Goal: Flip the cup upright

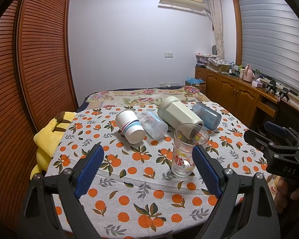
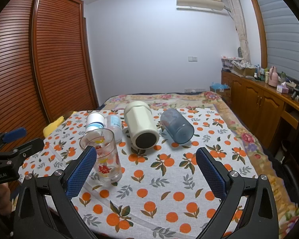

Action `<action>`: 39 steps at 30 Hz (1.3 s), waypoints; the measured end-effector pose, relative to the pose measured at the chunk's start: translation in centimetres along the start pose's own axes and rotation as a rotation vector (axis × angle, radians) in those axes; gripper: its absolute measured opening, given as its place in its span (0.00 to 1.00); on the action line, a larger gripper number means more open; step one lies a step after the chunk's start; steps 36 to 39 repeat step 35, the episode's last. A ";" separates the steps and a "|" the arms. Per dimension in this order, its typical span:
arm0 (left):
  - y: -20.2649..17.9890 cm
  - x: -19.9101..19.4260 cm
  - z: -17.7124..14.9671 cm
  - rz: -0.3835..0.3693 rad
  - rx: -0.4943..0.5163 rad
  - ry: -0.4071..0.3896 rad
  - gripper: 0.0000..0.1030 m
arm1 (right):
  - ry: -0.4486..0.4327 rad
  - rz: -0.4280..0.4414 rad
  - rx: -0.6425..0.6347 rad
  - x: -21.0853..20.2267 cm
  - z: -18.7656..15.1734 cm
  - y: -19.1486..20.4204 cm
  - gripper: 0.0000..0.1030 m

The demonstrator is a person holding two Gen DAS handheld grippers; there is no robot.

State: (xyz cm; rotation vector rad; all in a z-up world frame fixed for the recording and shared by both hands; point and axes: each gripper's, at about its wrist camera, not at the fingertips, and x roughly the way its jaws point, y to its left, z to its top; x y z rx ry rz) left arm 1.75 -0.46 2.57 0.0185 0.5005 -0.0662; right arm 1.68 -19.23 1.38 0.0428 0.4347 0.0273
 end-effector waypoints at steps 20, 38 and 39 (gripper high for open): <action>0.0 -0.2 0.2 -0.002 -0.001 -0.003 0.88 | 0.001 -0.002 0.001 0.0 0.0 0.0 0.98; -0.5 -0.4 0.3 0.001 -0.005 -0.004 0.88 | 0.002 -0.001 0.001 0.0 -0.1 0.0 0.98; -0.5 -0.4 0.3 0.001 -0.005 -0.004 0.88 | 0.002 -0.001 0.001 0.0 -0.1 0.0 0.98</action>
